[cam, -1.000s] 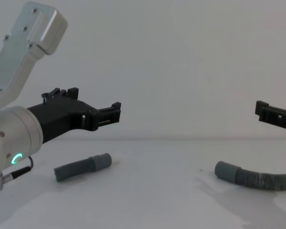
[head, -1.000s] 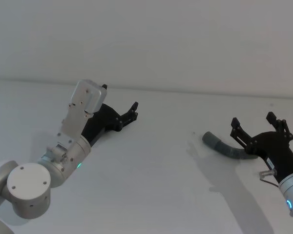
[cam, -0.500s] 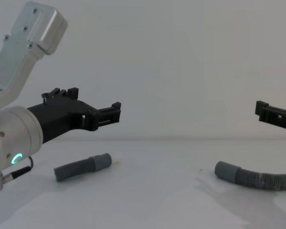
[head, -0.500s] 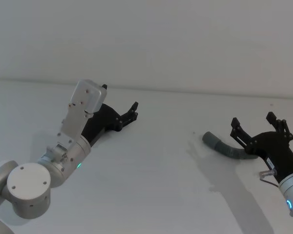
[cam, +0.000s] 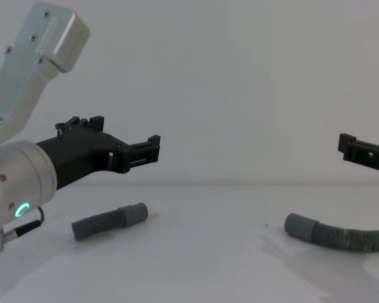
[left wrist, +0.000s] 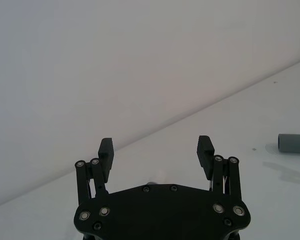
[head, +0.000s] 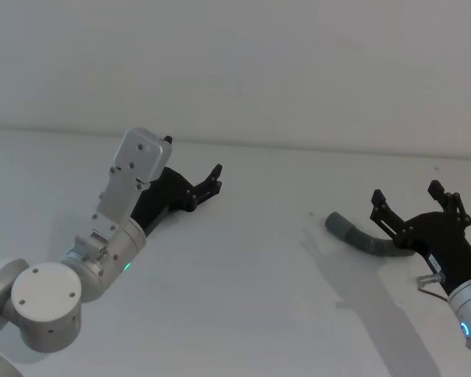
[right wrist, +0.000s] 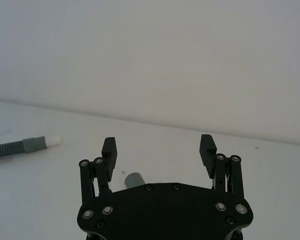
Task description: Use both hands to pick up one end of the pipe from the table, align the ends, and insert them.
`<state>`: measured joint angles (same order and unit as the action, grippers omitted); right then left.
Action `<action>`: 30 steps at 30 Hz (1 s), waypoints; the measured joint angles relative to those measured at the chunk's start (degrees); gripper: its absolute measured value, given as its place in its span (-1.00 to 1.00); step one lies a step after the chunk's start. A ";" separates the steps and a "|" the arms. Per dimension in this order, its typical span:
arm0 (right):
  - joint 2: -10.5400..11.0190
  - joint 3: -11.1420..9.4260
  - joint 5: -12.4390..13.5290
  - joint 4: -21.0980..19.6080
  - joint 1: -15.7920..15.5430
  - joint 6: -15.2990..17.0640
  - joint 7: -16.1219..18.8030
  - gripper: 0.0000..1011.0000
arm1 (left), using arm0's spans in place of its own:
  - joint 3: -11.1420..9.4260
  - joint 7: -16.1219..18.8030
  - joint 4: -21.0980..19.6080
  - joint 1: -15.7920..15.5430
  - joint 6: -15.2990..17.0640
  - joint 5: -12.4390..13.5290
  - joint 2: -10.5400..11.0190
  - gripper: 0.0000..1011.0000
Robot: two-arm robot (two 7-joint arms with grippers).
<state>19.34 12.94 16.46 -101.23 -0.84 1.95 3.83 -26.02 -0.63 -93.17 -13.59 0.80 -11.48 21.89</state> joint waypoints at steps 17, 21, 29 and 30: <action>0.00 0.00 0.00 0.00 0.00 0.00 0.00 0.98 | 0.00 0.00 0.00 0.00 0.00 0.00 0.00 0.98; 0.00 0.00 0.00 0.00 0.00 0.00 0.00 0.98 | 0.00 0.00 0.00 0.00 0.00 0.00 0.00 0.98; 0.00 0.00 0.00 0.00 0.00 0.00 0.00 0.98 | 0.00 0.00 0.00 0.00 0.00 0.00 0.00 0.98; 0.00 0.00 0.00 0.00 0.00 0.00 0.00 0.98 | 0.00 0.00 0.00 0.00 0.00 0.00 0.00 0.98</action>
<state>19.33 12.94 16.46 -101.23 -0.84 1.95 3.83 -26.02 -0.63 -93.17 -13.59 0.79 -11.48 21.89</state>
